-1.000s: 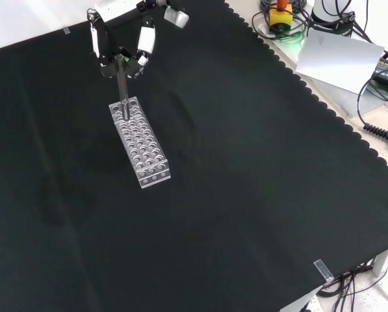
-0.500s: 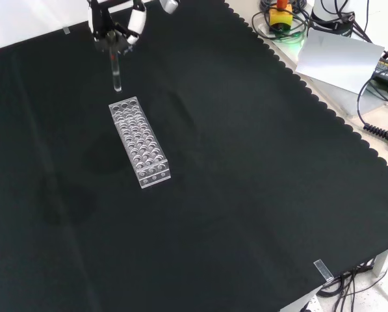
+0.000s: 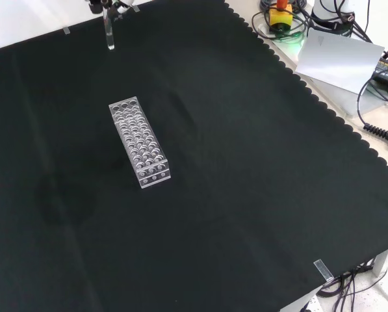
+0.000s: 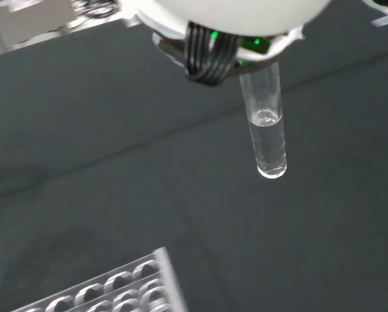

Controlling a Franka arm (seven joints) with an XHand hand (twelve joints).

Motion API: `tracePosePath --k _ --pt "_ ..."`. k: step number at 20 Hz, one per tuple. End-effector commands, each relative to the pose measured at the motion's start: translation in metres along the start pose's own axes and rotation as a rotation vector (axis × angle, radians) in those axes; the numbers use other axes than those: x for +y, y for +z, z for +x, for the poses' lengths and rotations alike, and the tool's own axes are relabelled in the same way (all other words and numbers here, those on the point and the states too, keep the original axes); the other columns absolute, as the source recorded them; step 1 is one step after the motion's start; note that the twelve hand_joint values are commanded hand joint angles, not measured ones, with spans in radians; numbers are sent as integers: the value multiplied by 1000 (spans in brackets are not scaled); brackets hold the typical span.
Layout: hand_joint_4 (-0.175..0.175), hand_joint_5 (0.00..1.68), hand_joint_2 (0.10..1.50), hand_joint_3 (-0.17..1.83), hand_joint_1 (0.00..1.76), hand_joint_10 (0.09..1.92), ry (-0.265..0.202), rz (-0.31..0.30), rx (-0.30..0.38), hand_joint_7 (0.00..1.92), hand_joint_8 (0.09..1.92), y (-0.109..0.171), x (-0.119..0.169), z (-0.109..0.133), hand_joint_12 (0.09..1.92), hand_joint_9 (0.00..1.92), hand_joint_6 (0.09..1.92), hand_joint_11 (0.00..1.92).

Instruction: Shake the test tube.

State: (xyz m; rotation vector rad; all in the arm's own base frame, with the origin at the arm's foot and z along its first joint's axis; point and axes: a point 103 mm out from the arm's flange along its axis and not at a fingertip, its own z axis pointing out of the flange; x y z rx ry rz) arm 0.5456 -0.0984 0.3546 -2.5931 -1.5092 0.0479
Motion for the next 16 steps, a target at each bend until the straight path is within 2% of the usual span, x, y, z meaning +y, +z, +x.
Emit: tracePosePath --k 1,6,11,16 --pt "-175 1346 698 552 1329 585 14 -6 15 1374 712 -2 2 -4 907 1597 205 1231" --pt "-175 1348 698 552 1329 586 -69 15 41 1375 711 4 -4 36 907 1596 203 1231" --pt "-175 1348 698 552 1329 587 -155 57 92 1375 710 13 -16 87 907 1596 201 1231" --pt "-175 1350 697 552 1329 588 -210 102 161 1376 709 21 -33 138 908 1596 199 1231"
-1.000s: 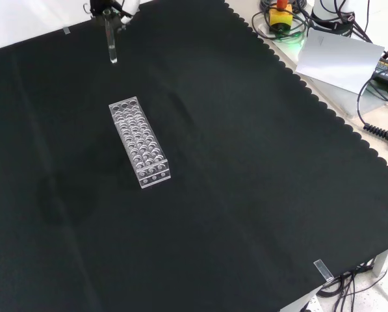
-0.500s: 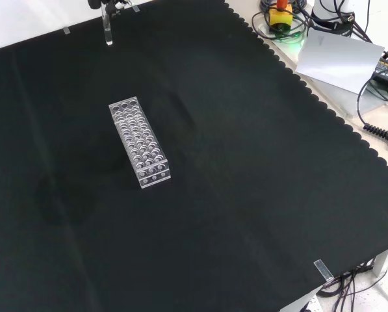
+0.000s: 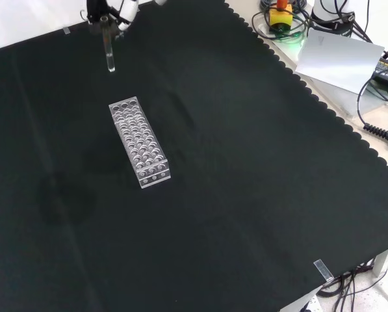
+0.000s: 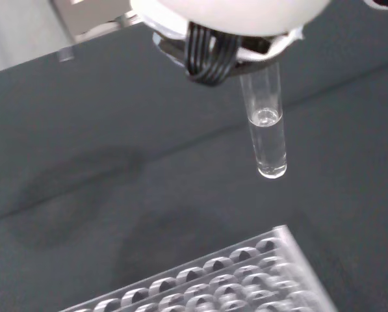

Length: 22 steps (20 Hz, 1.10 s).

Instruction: Shake the test tube.

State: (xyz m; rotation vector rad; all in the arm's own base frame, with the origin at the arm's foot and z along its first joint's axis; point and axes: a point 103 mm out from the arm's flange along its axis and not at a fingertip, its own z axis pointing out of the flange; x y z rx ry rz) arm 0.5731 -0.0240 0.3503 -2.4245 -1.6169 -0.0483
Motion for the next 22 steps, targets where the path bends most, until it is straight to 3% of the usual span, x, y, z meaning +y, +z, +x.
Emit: tracePosePath --k 1,5,11,17,22 --pt "-175 1350 697 552 1329 588 -95 67 88 1376 709 20 -15 69 908 1596 198 1231" --pt "-175 1351 697 552 1329 589 -148 94 140 1376 708 23 -25 96 908 1596 196 1231" --pt "-175 1352 698 552 1329 590 -142 104 179 1376 708 22 -25 96 908 1596 194 1231" --pt "-175 1353 698 551 1329 591 -85 72 104 1376 707 17 -16 53 908 1595 191 1231" --pt "-175 1354 698 550 1329 591 15 33 23 1376 707 11 -7 0 909 1595 189 1231"
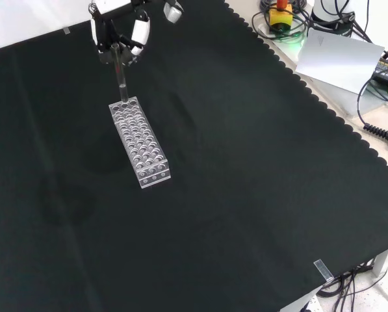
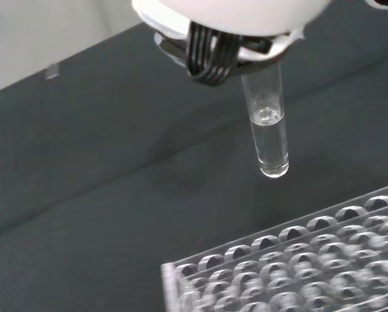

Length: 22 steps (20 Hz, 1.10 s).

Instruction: Shake the test tube.

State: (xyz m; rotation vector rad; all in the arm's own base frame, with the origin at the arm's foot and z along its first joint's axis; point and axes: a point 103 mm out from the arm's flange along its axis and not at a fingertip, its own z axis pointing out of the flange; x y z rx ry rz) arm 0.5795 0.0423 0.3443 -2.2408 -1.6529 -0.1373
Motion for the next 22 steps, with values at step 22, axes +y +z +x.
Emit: tracePosePath --k 22 --pt "-175 1358 699 548 1329 593 192 -87 -102 1377 704 -34 10 -98 910 1594 181 1232"
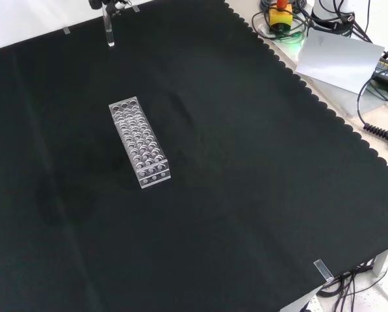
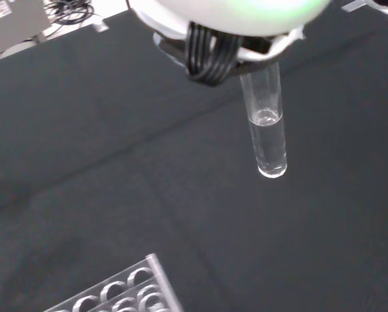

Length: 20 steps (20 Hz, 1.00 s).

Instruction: Shake the test tube.

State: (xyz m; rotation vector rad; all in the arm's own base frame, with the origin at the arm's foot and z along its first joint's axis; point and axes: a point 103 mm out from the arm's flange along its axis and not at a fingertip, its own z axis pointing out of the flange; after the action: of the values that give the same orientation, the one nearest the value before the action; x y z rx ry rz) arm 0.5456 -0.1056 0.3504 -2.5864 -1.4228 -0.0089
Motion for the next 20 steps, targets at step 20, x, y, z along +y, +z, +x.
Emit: tracePosePath --k 20 --pt "-175 1361 699 547 1329 594 -402 117 158 1378 702 16 -66 200 912 1594 174 1233"
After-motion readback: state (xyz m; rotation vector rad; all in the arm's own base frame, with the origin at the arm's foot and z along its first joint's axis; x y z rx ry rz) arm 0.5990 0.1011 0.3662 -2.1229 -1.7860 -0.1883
